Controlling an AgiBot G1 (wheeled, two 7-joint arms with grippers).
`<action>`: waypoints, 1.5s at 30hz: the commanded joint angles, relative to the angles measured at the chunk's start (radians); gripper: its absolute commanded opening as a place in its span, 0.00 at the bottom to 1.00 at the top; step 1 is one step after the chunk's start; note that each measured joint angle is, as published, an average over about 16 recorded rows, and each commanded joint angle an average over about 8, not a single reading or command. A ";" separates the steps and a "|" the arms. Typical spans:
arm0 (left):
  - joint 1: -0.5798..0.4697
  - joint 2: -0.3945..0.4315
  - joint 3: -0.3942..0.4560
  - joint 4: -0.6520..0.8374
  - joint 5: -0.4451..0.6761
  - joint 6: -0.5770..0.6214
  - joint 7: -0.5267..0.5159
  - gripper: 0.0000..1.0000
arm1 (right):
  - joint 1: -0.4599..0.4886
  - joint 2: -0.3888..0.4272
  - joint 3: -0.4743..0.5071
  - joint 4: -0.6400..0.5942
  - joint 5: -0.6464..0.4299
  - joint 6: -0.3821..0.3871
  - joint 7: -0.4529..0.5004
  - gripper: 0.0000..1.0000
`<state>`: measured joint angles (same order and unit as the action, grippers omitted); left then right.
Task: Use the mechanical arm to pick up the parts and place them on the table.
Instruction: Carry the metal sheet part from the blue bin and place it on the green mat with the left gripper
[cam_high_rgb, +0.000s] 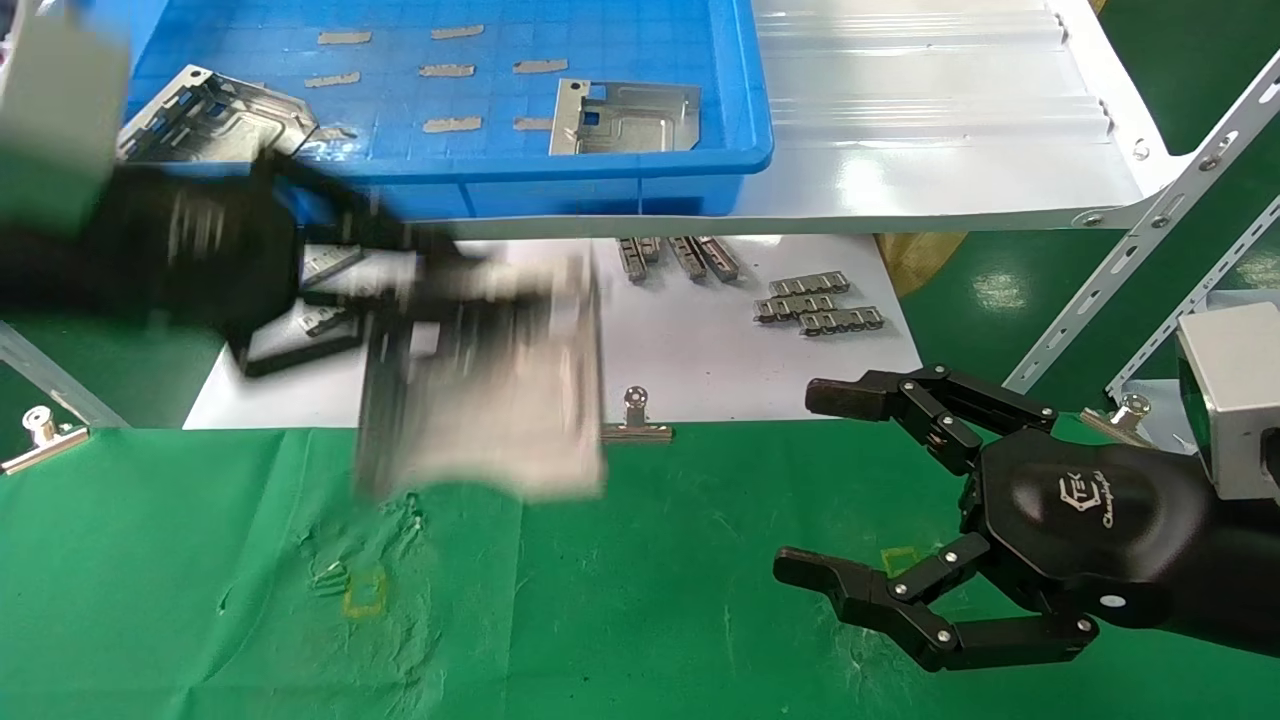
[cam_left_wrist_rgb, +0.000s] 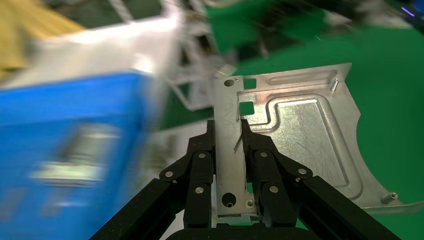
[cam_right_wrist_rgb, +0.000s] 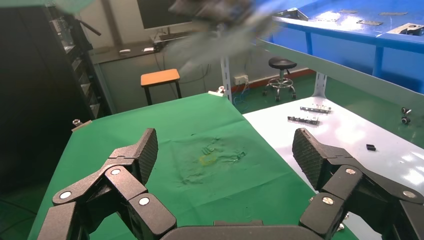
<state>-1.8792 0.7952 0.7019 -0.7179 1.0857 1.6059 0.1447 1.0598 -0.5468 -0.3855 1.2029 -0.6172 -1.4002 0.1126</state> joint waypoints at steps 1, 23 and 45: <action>0.060 -0.075 0.061 -0.149 -0.071 -0.003 -0.011 0.00 | 0.000 0.000 0.000 0.000 0.000 0.000 0.000 1.00; 0.143 -0.055 0.355 0.159 0.099 -0.071 0.428 0.30 | 0.000 0.000 0.000 0.000 0.000 0.000 0.000 1.00; 0.121 0.019 0.341 0.322 0.071 -0.067 0.471 1.00 | 0.000 0.000 0.000 0.000 0.000 0.000 0.000 1.00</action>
<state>-1.7481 0.8084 1.0392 -0.3981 1.1367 1.5404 0.6037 1.0598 -0.5468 -0.3855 1.2029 -0.6172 -1.4002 0.1126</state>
